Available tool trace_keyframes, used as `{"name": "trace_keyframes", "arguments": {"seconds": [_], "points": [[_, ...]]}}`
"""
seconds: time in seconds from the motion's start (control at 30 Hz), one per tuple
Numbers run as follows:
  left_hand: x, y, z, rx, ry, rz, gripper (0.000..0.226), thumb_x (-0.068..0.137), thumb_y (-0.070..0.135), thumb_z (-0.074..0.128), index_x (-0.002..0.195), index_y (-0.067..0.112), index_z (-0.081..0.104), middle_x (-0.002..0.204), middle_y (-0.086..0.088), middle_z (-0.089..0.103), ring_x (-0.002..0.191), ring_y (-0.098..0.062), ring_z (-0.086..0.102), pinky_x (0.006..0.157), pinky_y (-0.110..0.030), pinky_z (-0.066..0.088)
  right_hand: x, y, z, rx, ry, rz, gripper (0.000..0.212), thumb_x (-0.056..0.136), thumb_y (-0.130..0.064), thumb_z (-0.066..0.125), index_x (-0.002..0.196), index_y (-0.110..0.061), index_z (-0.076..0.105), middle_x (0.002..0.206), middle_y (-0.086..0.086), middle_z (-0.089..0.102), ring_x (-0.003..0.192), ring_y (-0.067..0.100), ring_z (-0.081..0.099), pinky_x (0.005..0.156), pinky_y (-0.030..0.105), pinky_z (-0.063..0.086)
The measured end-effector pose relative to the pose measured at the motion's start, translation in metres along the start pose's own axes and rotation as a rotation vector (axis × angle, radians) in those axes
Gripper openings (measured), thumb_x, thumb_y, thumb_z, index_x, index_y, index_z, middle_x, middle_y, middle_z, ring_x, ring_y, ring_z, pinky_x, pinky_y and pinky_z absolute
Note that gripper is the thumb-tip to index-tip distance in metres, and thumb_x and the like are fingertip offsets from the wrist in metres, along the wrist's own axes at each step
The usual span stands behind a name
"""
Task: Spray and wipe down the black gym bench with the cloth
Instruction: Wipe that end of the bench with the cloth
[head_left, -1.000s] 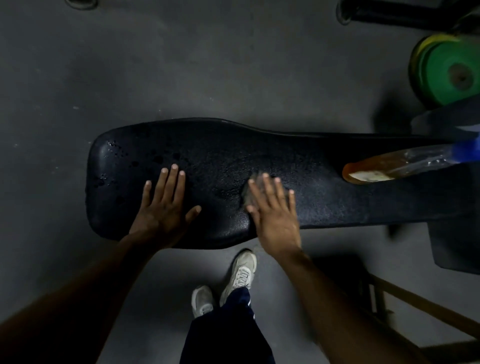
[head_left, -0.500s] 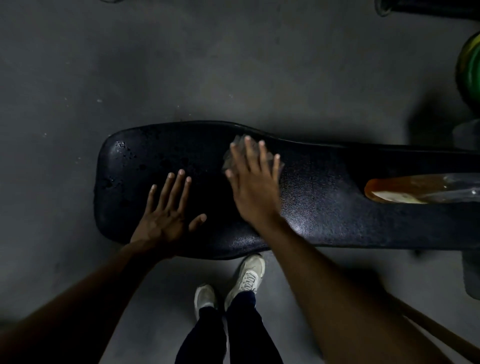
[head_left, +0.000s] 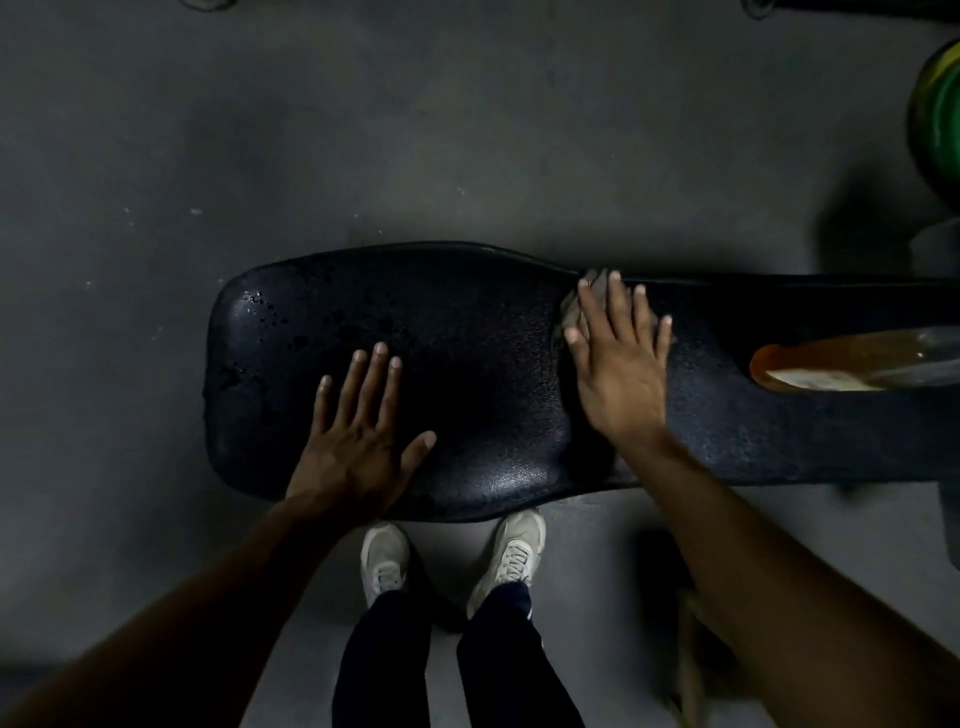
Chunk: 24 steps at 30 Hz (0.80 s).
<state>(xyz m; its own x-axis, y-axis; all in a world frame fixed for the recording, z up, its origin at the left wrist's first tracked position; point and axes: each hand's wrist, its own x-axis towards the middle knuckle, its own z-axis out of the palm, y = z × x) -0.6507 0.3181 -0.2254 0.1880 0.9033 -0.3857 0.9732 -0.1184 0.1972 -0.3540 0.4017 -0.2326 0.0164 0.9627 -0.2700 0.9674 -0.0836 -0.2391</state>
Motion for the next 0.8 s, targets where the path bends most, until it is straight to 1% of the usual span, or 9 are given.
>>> {"name": "trace_keyframes", "arguments": {"seconds": [0.07, 0.1, 0.27, 0.37, 0.43, 0.5, 0.57, 0.63, 0.8], "points": [[0.0, 0.0, 0.001, -0.012, 0.015, -0.001, 0.087, 0.098, 0.067, 0.021, 0.159, 0.013, -0.009, 0.166, -0.003, -0.022, 0.152, -0.019, -0.023, 0.123, -0.051, -0.005, 0.019, -0.032, 0.002, 0.066, 0.013, 0.077, 0.057, 0.113, -0.047, 0.029, 0.167, -0.035, 0.021, 0.178, -0.001, 0.008, 0.165, 0.029, 0.002, 0.128, 0.059, -0.004], [0.0, 0.0, 0.002, -0.012, 0.023, -0.001, 0.087, 0.098, 0.067, 0.021, 0.159, 0.013, -0.008, 0.166, -0.003, -0.022, 0.152, -0.019, -0.022, 0.124, -0.051, -0.005, 0.027, -0.051, 0.004, 0.08, 0.008, 0.072, 0.057, 0.113, -0.047, 0.028, 0.167, -0.035, 0.02, 0.178, -0.001, 0.008, 0.165, 0.029, 0.001, 0.128, 0.058, -0.005], [0.001, -0.001, 0.001, -0.002, 0.032, 0.013, 0.087, 0.097, 0.066, 0.02, 0.16, 0.012, -0.007, 0.167, -0.004, -0.02, 0.153, -0.02, -0.021, 0.124, -0.05, -0.005, 0.023, -0.131, 0.024, 0.02, -0.028, -0.197, 0.057, 0.113, -0.045, 0.027, 0.168, -0.032, 0.018, 0.179, -0.002, 0.004, 0.165, 0.029, -0.001, 0.128, 0.058, -0.005], [0.002, -0.004, 0.002, -0.009, 0.011, 0.031, 0.089, 0.095, 0.069, 0.017, 0.159, 0.013, -0.009, 0.166, -0.005, -0.021, 0.152, -0.021, -0.022, 0.123, -0.051, -0.006, -0.013, -0.13, 0.032, -0.007, -0.062, -0.331, 0.058, 0.113, -0.045, 0.029, 0.168, -0.033, 0.016, 0.179, -0.002, 0.004, 0.165, 0.028, -0.001, 0.13, 0.057, -0.001], [0.001, -0.008, 0.0, -0.003, 0.006, 0.053, 0.092, 0.093, 0.07, 0.02, 0.159, 0.012, -0.008, 0.167, -0.007, -0.019, 0.153, -0.022, -0.02, 0.124, -0.051, -0.002, -0.044, -0.112, 0.034, -0.064, -0.077, -0.387, 0.059, 0.111, -0.046, 0.029, 0.168, -0.036, 0.015, 0.178, -0.004, 0.006, 0.165, 0.025, 0.0, 0.132, 0.056, 0.004], [-0.002, -0.012, -0.004, -0.008, 0.01, 0.081, 0.093, 0.093, 0.069, 0.027, 0.16, 0.013, -0.006, 0.167, -0.007, -0.017, 0.154, -0.022, -0.017, 0.125, -0.05, 0.002, -0.067, -0.089, 0.033, -0.083, -0.106, -0.347, 0.06, 0.11, -0.051, 0.027, 0.167, -0.041, 0.014, 0.178, -0.008, 0.003, 0.165, 0.022, -0.001, 0.132, 0.054, 0.005], [-0.008, -0.018, -0.01, -0.012, 0.027, 0.106, 0.092, 0.094, 0.065, 0.035, 0.16, 0.014, -0.003, 0.168, -0.007, -0.016, 0.154, -0.022, -0.015, 0.125, -0.049, 0.004, -0.077, -0.072, 0.029, -0.066, -0.132, -0.225, 0.06, 0.108, -0.057, 0.023, 0.166, -0.047, 0.009, 0.177, -0.012, -0.003, 0.164, 0.02, -0.006, 0.132, 0.051, 0.0], [-0.014, -0.025, -0.016, -0.012, 0.067, 0.107, 0.091, 0.094, 0.062, 0.04, 0.16, 0.014, 0.0, 0.168, -0.008, -0.014, 0.155, -0.023, -0.013, 0.125, -0.048, 0.004, -0.071, -0.066, 0.024, -0.043, -0.126, -0.092, 0.06, 0.108, -0.06, 0.021, 0.165, -0.049, 0.007, 0.177, -0.01, -0.006, 0.164, 0.022, -0.009, 0.131, 0.051, -0.004], [-0.012, -0.054, -0.029, -0.03, 0.162, 0.032, 0.09, 0.093, 0.058, 0.044, 0.16, 0.011, 0.005, 0.169, -0.009, -0.005, 0.156, -0.023, -0.005, 0.125, -0.047, 0.005, -0.004, -0.108, 0.012, 0.092, -0.068, 0.114, 0.058, 0.112, -0.054, 0.023, 0.167, -0.042, 0.012, 0.178, -0.004, -0.004, 0.164, 0.029, -0.009, 0.129, 0.057, -0.007]]}}
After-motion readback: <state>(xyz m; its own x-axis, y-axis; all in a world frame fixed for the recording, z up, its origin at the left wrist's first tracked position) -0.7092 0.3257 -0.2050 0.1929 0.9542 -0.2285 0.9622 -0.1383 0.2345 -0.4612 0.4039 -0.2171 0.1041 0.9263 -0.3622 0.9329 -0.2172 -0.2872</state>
